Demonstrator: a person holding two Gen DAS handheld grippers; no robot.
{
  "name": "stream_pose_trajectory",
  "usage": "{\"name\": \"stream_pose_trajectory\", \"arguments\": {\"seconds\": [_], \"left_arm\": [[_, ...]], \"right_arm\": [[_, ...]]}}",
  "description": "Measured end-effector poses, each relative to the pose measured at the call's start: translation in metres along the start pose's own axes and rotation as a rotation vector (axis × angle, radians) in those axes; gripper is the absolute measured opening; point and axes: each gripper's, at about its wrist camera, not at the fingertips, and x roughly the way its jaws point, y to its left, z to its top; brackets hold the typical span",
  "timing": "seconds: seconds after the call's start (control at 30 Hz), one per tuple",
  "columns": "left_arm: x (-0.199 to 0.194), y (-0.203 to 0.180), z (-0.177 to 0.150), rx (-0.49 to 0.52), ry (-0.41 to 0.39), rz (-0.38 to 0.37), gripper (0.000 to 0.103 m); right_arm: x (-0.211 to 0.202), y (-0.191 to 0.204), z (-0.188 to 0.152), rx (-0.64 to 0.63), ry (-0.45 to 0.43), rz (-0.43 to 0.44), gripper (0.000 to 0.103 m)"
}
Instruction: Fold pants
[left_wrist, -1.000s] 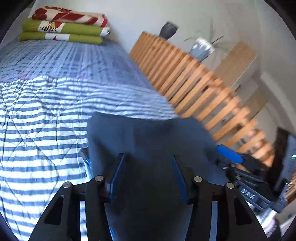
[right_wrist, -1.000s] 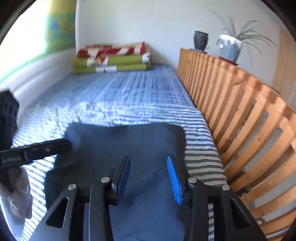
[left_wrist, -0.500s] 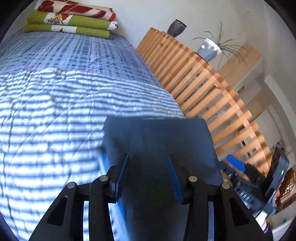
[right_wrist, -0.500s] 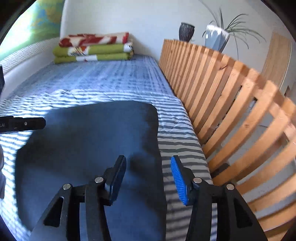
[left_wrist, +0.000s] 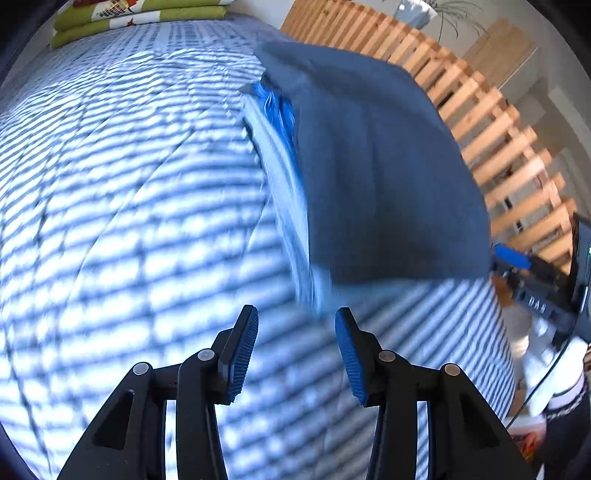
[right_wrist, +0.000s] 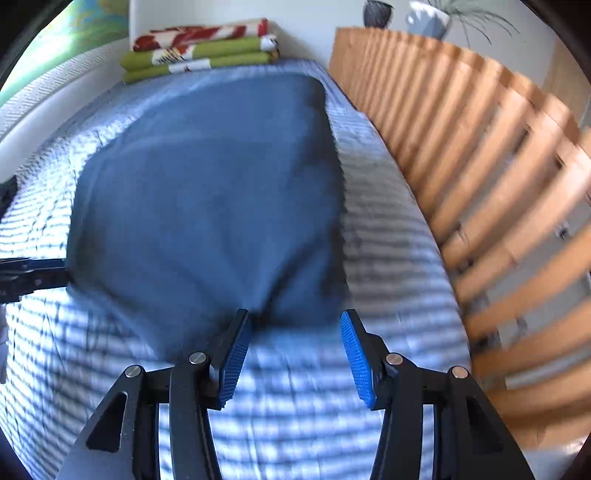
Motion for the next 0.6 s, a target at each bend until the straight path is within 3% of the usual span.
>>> {"name": "stream_pose_trajectory", "arguments": {"seconds": [0.07, 0.27, 0.33, 0.4, 0.47, 0.6], "left_arm": [[-0.022, -0.004, -0.022, 0.004, -0.011, 0.003, 0.047], [-0.099, -0.025, -0.087, 0.043, -0.091, 0.051, 0.048], [-0.127, -0.036, -0.113, 0.066, -0.136, 0.087, 0.051], [-0.145, -0.042, -0.129, 0.066, -0.148, 0.071, 0.055], [-0.163, -0.048, -0.151, 0.059, -0.149, 0.061, 0.056], [-0.201, -0.057, -0.196, 0.073, -0.188, 0.11, 0.057]], "right_arm": [[-0.017, -0.001, -0.013, 0.009, -0.012, -0.018, 0.045], [-0.08, 0.011, -0.056, 0.078, -0.035, 0.035, 0.045], [-0.105, 0.029, -0.074, 0.075, -0.059, 0.035, 0.045], [-0.129, 0.047, -0.091, 0.077, -0.091, 0.05, 0.047], [-0.152, 0.067, -0.109, 0.081, -0.118, 0.076, 0.047], [-0.193, 0.107, -0.145, 0.087, -0.156, 0.119, 0.047]]}}
